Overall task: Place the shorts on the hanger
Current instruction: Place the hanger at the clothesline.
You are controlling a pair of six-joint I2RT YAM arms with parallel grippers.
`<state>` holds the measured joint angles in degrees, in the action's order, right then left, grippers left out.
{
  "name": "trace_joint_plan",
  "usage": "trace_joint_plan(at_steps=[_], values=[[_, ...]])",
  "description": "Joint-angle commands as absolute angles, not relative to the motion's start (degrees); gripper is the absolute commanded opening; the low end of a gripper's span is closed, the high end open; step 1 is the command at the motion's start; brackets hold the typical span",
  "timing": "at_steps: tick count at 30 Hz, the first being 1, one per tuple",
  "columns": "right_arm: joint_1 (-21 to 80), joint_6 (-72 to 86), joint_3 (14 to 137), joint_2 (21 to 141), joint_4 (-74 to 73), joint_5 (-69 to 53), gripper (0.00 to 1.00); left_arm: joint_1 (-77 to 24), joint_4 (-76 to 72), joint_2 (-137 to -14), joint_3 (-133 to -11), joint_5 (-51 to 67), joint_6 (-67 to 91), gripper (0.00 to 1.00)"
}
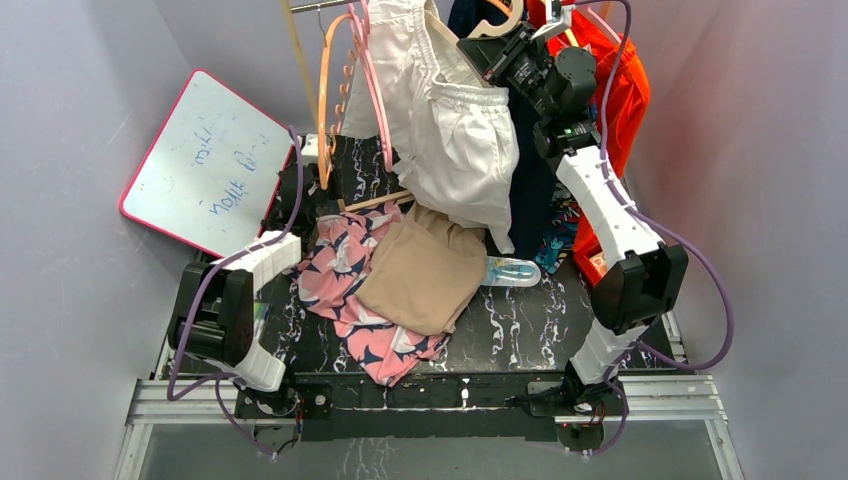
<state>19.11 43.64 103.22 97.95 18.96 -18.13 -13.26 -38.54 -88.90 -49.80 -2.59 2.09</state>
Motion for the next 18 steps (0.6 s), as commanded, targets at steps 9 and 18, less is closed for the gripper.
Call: trace_joint_plan(at_steps=[9, 18], values=[[18.98, 51.32, 108.40, 101.61, 33.86, -16.38, 0.00, -14.25, -41.72, -82.05, -48.15, 1.69, 4.35, 0.00], [18.97, 51.35, 112.33, 103.78, 32.54, -16.42, 0.00, -14.27, -42.03, -82.46, -48.03, 1.63, 4.37, 0.00]])
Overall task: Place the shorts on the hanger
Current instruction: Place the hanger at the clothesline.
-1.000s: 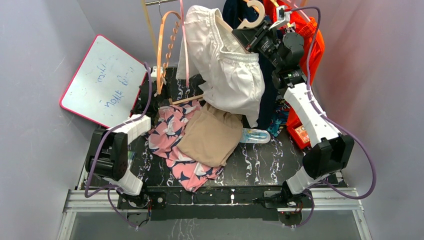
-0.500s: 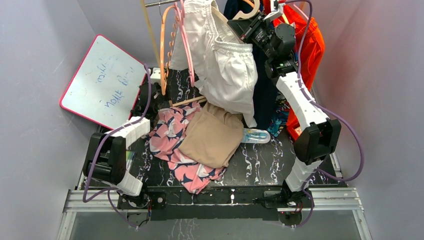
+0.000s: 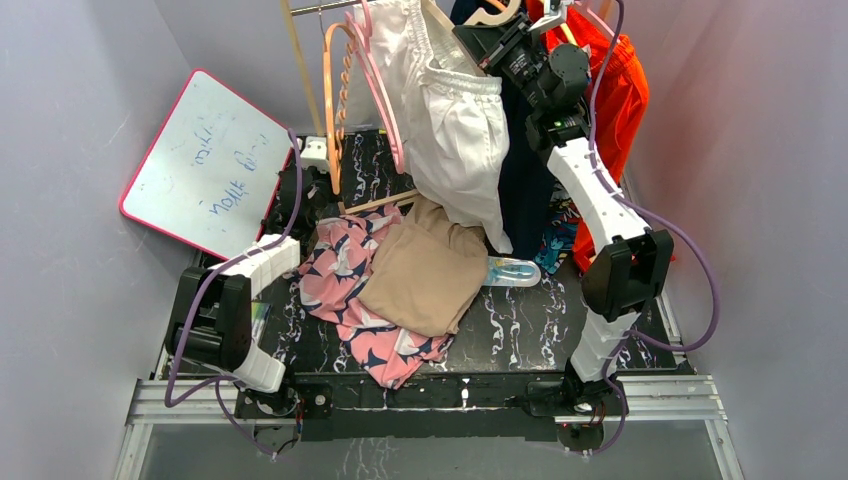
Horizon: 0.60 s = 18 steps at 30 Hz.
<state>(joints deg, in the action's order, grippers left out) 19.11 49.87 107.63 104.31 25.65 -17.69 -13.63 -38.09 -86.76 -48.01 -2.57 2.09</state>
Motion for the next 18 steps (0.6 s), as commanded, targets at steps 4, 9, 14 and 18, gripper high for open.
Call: trace_joint_plan(at_steps=[4, 9, 14, 18], values=[[18.98, 51.11, 114.98, 105.41, 30.69, -16.52, 0.00, -14.33, -42.26, -82.57, -47.79, 1.63, 4.58, 0.00], [18.93, 50.60, 118.82, 108.02, 28.96, -16.70, 0.00, -14.32, -42.36, -82.19, -47.60, 1.36, 4.32, 0.00], [18.96, 50.27, 122.58, 110.51, 27.29, -16.85, 0.00, -14.28, -42.50, -81.95, -47.34, 1.32, 4.07, 0.00], [18.94, 50.61, 123.76, 111.50, 26.84, -16.96, 0.00, -14.28, -42.80, -82.00, -47.10, 1.23, 3.98, 0.00]])
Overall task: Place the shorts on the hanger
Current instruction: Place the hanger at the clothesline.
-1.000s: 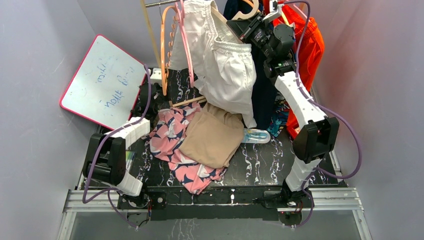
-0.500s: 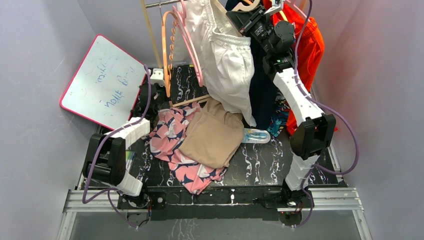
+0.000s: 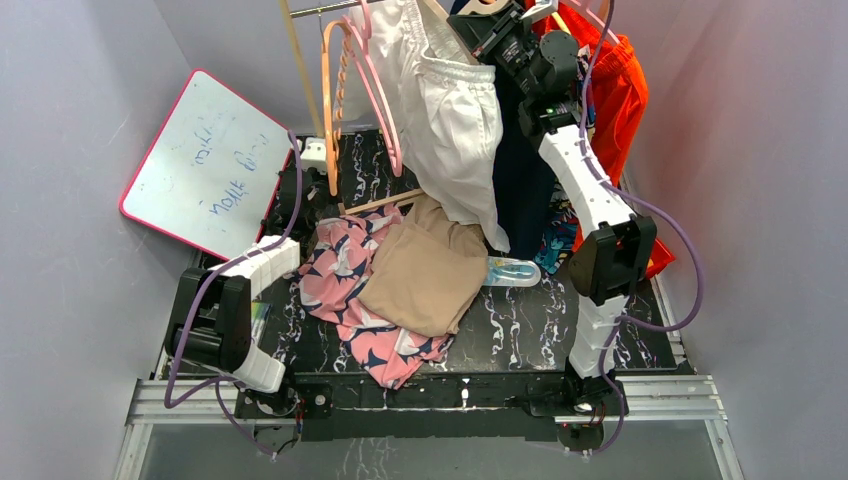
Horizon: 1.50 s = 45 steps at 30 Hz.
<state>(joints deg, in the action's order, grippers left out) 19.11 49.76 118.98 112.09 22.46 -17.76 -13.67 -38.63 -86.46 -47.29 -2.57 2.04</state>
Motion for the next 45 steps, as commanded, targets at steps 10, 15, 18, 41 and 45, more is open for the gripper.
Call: trace_joint_plan(at_steps=[10, 15, 18, 41, 45], values=[[19.69, 49.98, 127.03, 114.11, 23.56, -17.49, 0.00, -14.30, -43.06, -82.35, -46.94, 1.55, 4.26, 0.00], [20.41, 49.07, 127.16, 114.19, 20.71, -17.19, 0.00, -14.31, -43.07, -82.38, -46.77, 1.24, 4.24, 0.00], [20.78, 46.38, 126.98, 113.95, 18.59, -17.00, 0.00, -14.26, -43.10, -82.53, -46.79, 1.15, 4.35, 0.00], [21.01, 35.13, 113.38, 100.34, 10.71, -18.15, 0.60, -14.30, -43.46, -81.79, -45.85, -0.25, 7.11, 0.00], [21.07, 32.33, 107.93, 94.27, 8.53, -18.14, 0.72, -14.31, -43.82, -81.01, -44.98, -0.52, 7.66, 0.00]])
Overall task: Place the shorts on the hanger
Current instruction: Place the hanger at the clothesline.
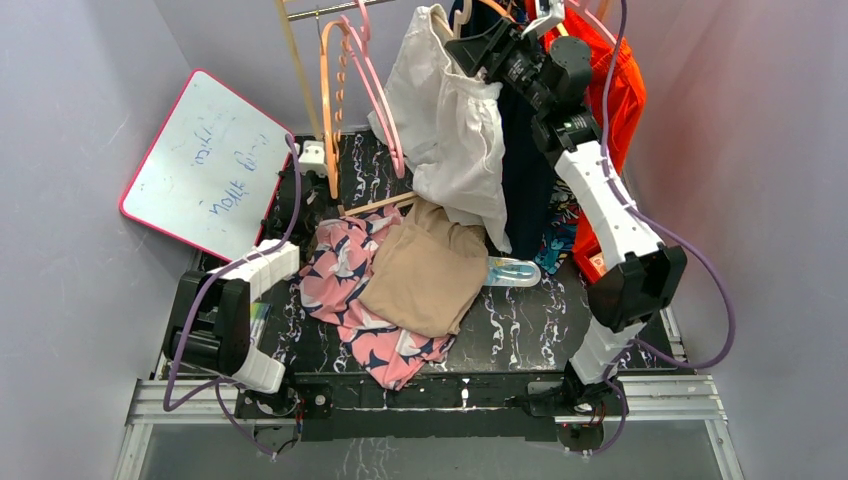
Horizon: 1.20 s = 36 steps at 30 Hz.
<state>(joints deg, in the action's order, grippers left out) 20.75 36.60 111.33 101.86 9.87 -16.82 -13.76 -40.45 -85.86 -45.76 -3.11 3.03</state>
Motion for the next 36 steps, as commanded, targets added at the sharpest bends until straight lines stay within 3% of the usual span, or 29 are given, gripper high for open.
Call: trace_joint_plan(at_steps=[1, 7, 14, 28, 36], values=[[21.13, 31.54, 106.74, 92.84, 7.70, -17.89, 0.76, -14.32, -43.84, -80.89, -44.83, -0.60, 7.85, 0.00], [21.85, 24.35, 105.34, 88.19, -1.31, -14.77, 0.82, -14.31, -43.85, -80.38, -44.27, -0.87, 9.03, 0.00], [22.29, 22.95, 105.86, 86.40, -2.18, -12.39, 0.83, -14.25, -43.80, -80.42, -44.16, -0.79, 10.01, 0.00], [28.82, 17.32, 112.30, 86.61, -21.25, -0.87, 0.79, -14.31, -43.78, -78.98, -43.22, -1.42, 10.03, 0.00], [30.04, 13.67, 109.25, 84.75, -24.30, 6.91, 0.75, -14.28, -43.80, -78.97, -43.12, -1.58, 9.84, 0.00]])
